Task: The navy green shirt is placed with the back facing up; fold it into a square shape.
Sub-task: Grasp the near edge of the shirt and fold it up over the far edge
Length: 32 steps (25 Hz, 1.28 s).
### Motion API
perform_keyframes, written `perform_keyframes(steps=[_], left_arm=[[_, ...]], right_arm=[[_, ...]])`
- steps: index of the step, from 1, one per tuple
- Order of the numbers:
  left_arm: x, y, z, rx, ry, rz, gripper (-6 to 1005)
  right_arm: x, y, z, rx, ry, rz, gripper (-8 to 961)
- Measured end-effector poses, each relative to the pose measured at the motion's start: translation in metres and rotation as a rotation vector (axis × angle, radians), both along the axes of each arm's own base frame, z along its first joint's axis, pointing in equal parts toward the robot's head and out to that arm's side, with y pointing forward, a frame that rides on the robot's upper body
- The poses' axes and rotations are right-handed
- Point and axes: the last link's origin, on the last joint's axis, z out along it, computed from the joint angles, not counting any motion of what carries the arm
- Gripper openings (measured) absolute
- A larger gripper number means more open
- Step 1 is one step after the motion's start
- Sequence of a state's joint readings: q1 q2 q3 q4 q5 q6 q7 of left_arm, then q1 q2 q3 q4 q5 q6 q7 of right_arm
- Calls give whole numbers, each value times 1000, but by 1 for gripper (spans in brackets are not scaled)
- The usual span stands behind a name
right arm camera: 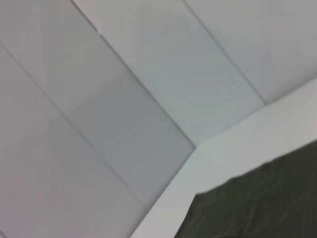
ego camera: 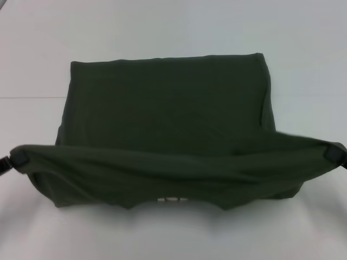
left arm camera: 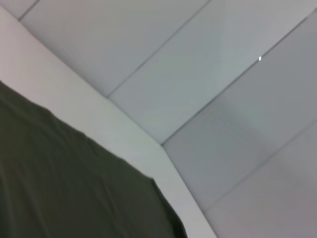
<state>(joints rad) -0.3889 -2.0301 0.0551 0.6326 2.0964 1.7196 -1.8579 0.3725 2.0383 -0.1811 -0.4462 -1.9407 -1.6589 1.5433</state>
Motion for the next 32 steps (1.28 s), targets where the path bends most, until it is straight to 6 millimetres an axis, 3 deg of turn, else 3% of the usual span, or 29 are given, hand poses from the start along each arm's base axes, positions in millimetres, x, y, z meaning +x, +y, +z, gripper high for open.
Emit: perform_keyframes(steps=[7,16,28,32], left_arm=[[1,10,-6,44,-20,22,22],[6,31,-18,116,1,42,22],[16,71,-35,172,103,80,23],[18,76,-38,178,118,81,23]], right_arm=[[0,5,-12,46,5,-30,46],[-2,31,-28,69,-28,-122,46],[-1,56,-32,122,-65,-205,45],[0,63,-33,139,-67,-238,45]])
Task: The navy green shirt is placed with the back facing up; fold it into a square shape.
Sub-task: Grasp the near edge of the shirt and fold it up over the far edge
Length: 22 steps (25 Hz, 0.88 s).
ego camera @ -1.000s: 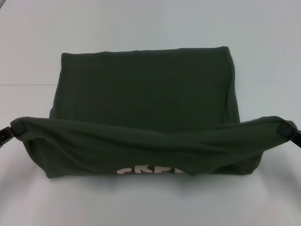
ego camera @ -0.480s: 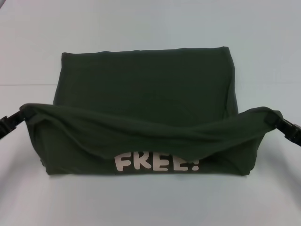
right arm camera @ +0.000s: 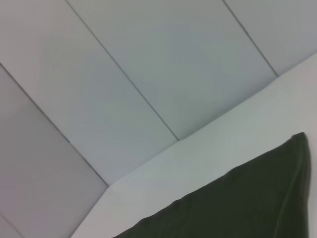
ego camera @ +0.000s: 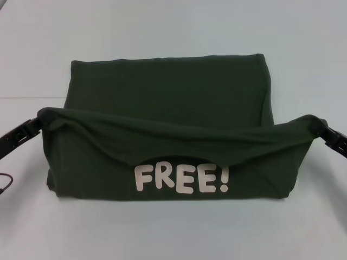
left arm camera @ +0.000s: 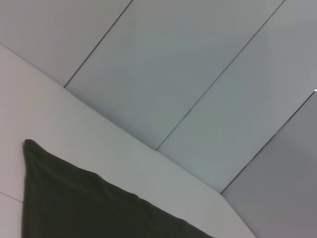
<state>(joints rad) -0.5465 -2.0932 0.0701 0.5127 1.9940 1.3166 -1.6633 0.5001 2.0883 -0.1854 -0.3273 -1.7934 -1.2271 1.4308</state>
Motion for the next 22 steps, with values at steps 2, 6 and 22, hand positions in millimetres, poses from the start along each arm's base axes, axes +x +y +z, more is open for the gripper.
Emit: perform_keyframes(steps=[2,6,22], left_arm=[[2,7,-4,10,24,13,23],[6,12,-7,15,41,8,21],[13,37,-12,60,99,68,22]], right_arm=[[0,3,-2,2,4,-20,45],[-5,12,-8,1,10,-36,45],[-14,32,-13,5,0,-72,46]])
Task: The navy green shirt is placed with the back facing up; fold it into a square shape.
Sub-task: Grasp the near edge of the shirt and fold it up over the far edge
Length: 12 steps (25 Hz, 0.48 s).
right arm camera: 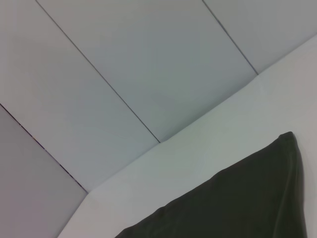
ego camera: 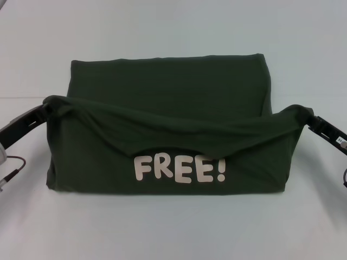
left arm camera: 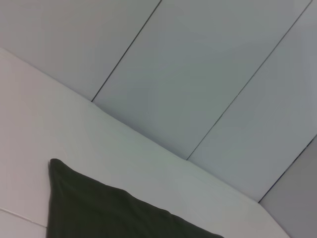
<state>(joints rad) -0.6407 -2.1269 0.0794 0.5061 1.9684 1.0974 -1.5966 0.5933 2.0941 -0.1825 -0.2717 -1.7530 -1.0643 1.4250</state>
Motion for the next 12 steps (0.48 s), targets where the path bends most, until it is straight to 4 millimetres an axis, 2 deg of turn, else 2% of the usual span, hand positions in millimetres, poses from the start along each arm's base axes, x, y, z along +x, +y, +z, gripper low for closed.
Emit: perform_keyframes(steps=[5,12], left_arm=[[3,6,-8,-1,22,8,22],[2,9,-11,14,30,30,23]], right_arm=[[0,3,-1,-1,-9,-16,46],[1,5,0,7,-8,-30,45]])
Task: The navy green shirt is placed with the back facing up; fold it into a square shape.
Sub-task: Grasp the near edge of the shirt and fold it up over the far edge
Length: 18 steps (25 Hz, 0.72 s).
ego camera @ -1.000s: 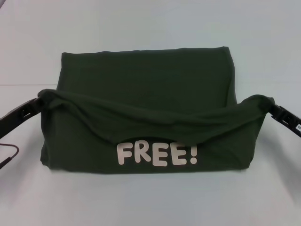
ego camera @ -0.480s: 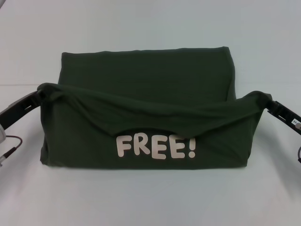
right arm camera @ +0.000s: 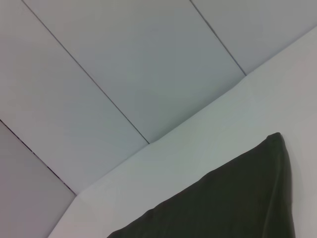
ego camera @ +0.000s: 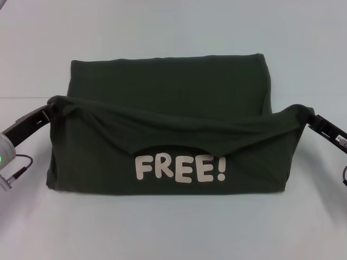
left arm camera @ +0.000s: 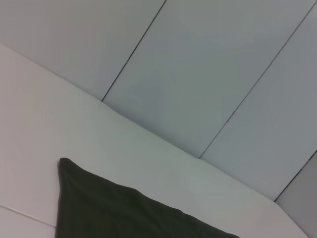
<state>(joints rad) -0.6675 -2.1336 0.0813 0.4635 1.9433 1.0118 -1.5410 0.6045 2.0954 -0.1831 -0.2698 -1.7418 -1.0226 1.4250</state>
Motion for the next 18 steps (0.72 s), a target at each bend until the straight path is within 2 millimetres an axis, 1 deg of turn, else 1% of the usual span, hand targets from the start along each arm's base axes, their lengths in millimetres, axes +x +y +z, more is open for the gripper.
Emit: perform_keyframes(steps=[18], left_arm=[[1,-1,-4,-1,-7,2,23]], right_arm=[[-5,2,-4,-8,11,10,46]])
